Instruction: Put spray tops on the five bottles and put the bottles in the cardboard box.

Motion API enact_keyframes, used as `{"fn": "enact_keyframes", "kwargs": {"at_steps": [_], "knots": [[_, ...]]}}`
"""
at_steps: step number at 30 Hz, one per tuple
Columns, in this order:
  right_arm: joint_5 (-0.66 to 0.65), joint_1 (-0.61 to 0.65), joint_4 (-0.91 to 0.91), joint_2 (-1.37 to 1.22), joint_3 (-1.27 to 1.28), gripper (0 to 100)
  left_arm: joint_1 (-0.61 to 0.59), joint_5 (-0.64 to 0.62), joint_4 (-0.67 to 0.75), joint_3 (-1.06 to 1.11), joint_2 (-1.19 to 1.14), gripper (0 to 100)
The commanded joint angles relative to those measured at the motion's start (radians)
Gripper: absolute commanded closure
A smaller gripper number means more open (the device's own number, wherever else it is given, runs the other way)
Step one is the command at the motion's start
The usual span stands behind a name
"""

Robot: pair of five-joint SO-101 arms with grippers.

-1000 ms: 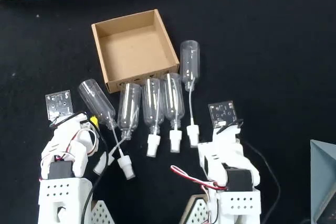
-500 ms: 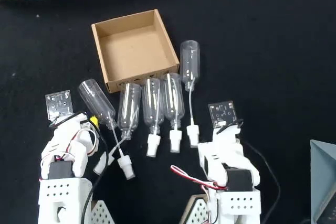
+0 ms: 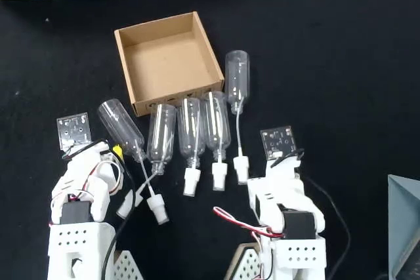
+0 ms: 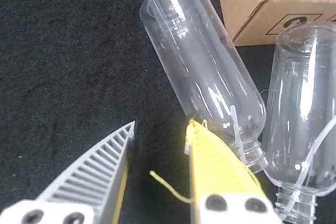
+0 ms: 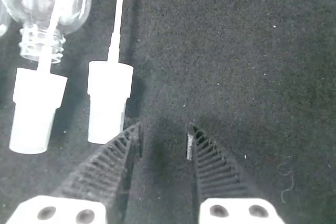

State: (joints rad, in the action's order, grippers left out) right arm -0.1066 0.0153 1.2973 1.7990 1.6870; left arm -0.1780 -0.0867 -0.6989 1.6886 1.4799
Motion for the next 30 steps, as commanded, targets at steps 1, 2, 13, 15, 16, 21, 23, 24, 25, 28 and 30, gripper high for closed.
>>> {"fn": "enact_keyframes", "kwargs": {"at_steps": [1, 2, 13, 15, 16, 21, 23, 24, 25, 28, 30], "knots": [[-0.005, -0.031, -0.020, 0.094, -0.113, 90.3, -0.002, 0.003, -0.003, 0.021, 0.002, 85], [-0.005, -0.031, -0.020, 0.094, -0.124, 90.3, -0.002, 0.003, -0.003, 0.021, 0.002, 85], [-0.244, -0.032, -0.071, 0.094, -0.174, 90.3, -0.002, 0.003, -0.003, 0.021, 0.002, 85], [-0.258, -0.043, -0.092, 0.094, -0.180, 90.3, -0.002, 0.003, -0.003, 0.021, 0.002, 85], [-0.270, -0.052, -0.103, 0.094, -0.186, 90.3, -0.002, 0.003, -0.003, 0.021, 0.002, 85], [-0.322, -0.118, -0.114, 0.088, -0.271, 90.4, -0.002, 0.003, -0.003, 0.021, 0.002, 85], [-0.321, -0.133, -0.106, 0.087, -0.321, 90.4, -0.002, 0.003, -0.003, 0.021, 0.002, 85], [-0.321, -0.137, -0.104, 0.087, -0.344, 90.4, -0.002, 0.003, -0.003, 0.021, 0.002, 85], [-0.321, -0.137, -0.104, 0.087, -0.367, 90.4, -0.002, 0.003, -0.003, 0.021, 0.002, 85], [-0.321, -0.133, -0.104, 0.074, -0.432, 90.4, -0.002, 0.003, -0.003, 0.021, 0.002, 85], [-0.321, -0.133, -0.106, 0.028, -0.481, 90.4, -0.002, 0.003, -0.003, 0.021, 0.002, 85]]}}
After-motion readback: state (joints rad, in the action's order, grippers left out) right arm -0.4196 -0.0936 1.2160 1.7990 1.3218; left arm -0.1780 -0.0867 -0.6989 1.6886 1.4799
